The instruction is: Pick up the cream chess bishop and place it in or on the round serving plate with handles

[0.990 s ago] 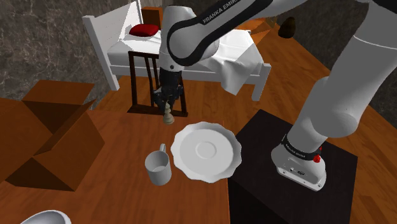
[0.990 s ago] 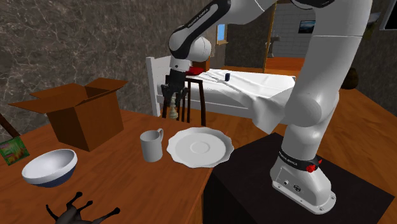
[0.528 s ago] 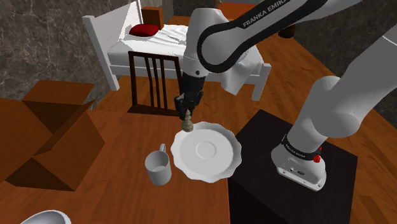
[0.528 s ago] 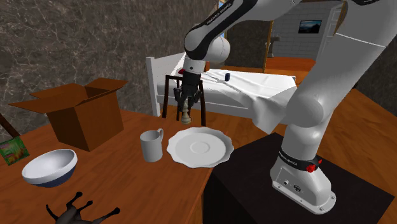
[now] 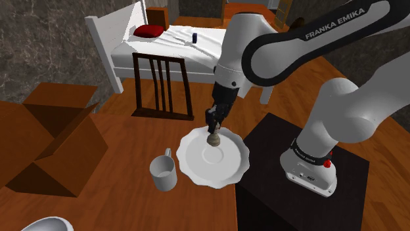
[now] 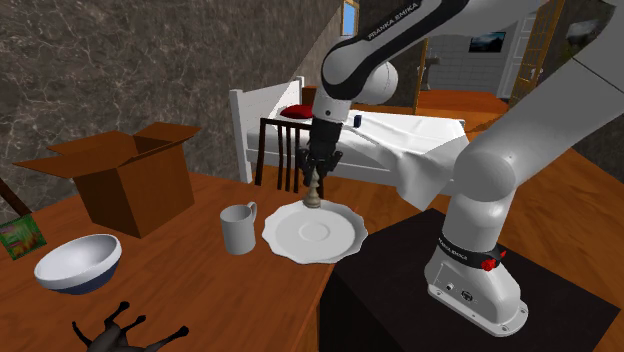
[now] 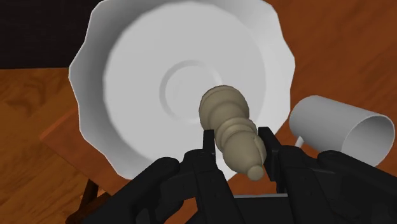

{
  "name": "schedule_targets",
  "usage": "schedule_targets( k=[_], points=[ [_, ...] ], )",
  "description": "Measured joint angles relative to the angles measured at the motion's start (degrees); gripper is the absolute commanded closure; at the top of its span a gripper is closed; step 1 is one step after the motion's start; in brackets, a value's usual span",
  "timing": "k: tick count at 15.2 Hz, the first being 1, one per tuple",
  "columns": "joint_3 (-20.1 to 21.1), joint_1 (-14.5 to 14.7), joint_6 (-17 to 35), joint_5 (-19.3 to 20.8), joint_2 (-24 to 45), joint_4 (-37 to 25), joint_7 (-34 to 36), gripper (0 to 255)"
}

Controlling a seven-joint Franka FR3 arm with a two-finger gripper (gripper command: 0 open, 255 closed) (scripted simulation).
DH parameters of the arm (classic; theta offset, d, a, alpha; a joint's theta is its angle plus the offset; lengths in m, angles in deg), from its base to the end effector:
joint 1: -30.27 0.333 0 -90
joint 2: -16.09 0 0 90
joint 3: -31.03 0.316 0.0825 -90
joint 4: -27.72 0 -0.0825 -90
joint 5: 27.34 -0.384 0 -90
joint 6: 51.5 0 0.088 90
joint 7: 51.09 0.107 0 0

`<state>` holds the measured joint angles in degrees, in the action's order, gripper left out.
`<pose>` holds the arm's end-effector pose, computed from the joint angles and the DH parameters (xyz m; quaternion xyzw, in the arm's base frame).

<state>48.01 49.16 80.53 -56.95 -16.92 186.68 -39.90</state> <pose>0.2894 0.2111 0.3799 -0.9909 -0.0312 -0.0052 0.1310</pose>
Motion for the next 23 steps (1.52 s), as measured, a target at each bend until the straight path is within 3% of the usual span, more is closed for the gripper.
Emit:
schedule_targets(
  k=[14,21,22,23],
  points=[
    [1.26,2.4,14.25,-5.72,9.9,4.7,-4.94,255],
    [1.28,2.64,15.62,-6.34,10.97,4.98,-5.54,255],
    [1.28,2.65,15.62,-6.34,10.98,4.98,-5.55,0],
    [1.28,2.65,15.63,-6.34,10.98,4.98,-5.55,0]
  ],
)
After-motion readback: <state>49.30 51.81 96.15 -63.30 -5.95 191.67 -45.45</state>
